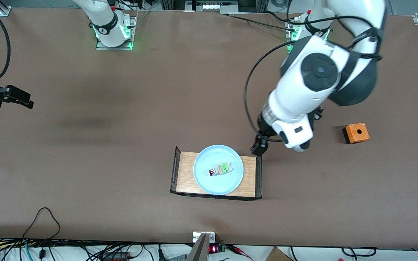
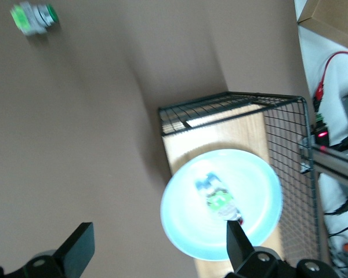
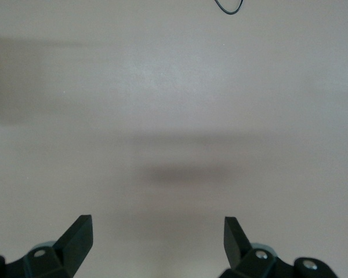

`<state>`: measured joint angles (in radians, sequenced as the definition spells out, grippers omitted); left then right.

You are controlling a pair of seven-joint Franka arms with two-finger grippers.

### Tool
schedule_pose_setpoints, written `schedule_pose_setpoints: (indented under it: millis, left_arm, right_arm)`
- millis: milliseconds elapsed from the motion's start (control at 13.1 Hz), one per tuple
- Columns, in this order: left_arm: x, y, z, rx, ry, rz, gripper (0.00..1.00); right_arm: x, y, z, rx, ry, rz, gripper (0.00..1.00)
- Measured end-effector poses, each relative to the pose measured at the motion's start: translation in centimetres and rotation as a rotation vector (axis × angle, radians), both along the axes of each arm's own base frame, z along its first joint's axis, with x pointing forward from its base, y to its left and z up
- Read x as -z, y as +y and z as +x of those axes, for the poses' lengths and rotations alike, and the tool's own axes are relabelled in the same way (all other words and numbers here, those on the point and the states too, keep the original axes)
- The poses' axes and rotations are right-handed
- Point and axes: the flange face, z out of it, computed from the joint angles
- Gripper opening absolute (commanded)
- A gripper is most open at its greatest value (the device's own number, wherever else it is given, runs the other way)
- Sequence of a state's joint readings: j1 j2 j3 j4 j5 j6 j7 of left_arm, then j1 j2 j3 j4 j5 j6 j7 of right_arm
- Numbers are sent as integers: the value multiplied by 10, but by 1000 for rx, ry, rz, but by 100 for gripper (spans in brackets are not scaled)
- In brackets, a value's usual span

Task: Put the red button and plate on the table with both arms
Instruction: 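Lower the left gripper and grasp the green-white button on the plate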

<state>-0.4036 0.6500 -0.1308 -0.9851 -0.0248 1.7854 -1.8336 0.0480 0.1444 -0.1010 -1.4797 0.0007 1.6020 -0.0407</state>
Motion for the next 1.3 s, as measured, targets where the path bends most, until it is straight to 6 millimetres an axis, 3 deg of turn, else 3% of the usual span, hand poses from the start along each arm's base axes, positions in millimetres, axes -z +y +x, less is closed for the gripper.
schedule_pose_setpoints:
  millis: [230, 536, 1302]
  left_arm:
    - [27, -27, 12, -205, -82, 7, 100]
    - [77, -67, 12, -261, -128, 30, 100]
    - [124, -77, 32, -338, -188, -16, 100]
  right_arm:
    - [0, 0, 0, 0, -1, 0, 100]
    - [0, 0, 1, 0, -6, -1, 100]
    - [5, 4, 5, -8, -14, -6, 100]
